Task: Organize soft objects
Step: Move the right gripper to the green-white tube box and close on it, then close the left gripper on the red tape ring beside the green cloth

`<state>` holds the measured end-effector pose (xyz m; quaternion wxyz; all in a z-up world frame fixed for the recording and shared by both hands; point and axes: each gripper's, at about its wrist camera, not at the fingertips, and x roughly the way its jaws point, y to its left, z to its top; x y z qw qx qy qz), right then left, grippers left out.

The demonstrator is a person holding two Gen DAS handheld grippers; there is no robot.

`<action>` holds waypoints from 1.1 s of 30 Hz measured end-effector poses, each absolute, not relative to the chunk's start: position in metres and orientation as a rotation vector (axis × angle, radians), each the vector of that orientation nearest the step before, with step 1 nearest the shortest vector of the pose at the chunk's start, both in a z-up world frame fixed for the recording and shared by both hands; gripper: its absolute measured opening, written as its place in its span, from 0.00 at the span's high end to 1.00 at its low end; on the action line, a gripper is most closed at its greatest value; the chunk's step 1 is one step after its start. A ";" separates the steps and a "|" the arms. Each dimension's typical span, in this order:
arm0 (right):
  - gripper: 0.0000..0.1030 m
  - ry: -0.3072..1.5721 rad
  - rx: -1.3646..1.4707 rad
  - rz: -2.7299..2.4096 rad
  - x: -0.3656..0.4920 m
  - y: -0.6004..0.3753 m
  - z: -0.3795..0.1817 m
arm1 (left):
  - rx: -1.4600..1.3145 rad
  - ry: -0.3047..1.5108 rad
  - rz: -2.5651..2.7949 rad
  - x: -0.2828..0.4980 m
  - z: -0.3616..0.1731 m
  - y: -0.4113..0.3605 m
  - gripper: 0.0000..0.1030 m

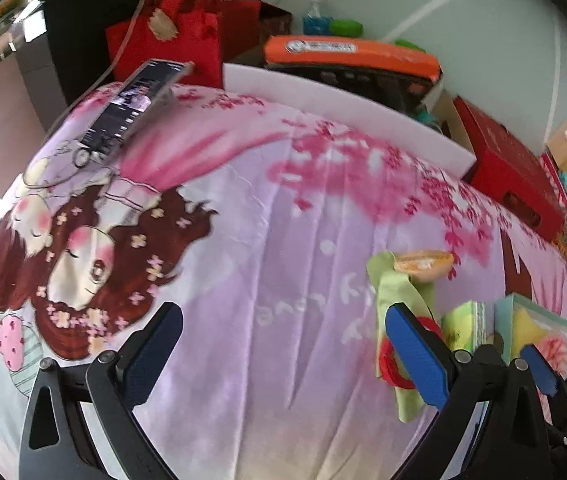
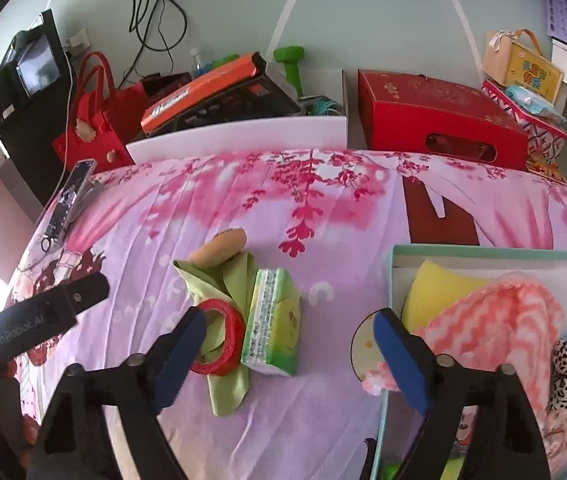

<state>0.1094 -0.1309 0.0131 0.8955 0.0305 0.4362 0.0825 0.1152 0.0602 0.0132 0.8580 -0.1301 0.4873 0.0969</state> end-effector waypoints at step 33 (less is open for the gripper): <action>0.77 1.024 0.101 0.164 0.113 -0.141 -0.012 | -0.373 1.168 -0.038 0.142 -0.021 0.006 0.10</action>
